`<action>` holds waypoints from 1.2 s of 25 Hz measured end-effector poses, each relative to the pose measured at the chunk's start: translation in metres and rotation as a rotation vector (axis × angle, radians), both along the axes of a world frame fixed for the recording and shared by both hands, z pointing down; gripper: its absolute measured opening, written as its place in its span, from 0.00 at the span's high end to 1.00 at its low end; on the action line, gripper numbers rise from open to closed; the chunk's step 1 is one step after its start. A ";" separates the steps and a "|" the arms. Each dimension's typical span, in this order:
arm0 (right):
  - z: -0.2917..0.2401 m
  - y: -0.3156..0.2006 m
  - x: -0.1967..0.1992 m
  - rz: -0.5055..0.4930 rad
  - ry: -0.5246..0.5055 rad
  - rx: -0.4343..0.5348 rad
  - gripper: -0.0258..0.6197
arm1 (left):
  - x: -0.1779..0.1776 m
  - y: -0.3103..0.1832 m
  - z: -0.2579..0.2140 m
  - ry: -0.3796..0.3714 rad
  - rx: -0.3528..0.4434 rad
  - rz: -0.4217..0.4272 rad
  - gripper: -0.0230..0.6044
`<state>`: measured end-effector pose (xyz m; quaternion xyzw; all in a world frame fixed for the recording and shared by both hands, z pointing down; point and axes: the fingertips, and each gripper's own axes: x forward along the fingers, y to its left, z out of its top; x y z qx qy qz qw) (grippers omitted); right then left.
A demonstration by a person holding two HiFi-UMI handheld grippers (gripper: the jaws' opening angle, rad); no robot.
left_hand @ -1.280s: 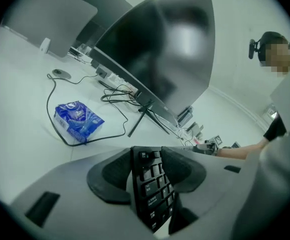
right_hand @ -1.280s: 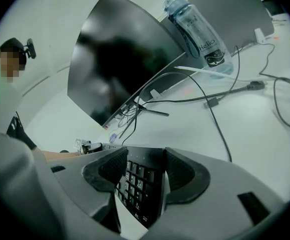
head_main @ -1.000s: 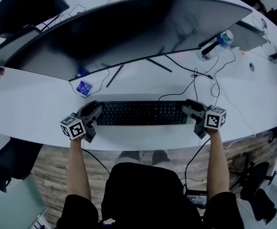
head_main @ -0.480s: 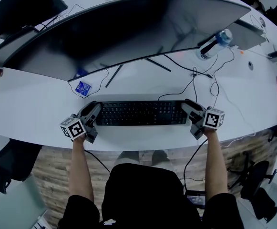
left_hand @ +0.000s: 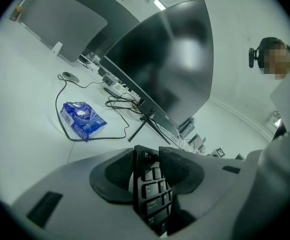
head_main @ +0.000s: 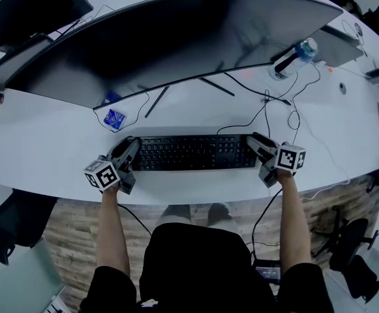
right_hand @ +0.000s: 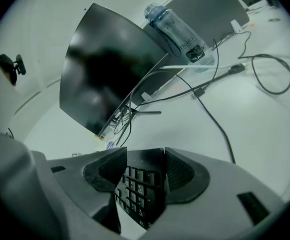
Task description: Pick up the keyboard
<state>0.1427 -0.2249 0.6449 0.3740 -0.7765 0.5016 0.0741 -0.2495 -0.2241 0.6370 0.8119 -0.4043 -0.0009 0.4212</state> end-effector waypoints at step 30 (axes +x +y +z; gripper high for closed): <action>-0.017 0.034 -0.021 -0.364 -0.042 0.006 0.71 | -0.003 0.002 -0.020 0.017 0.044 0.049 0.70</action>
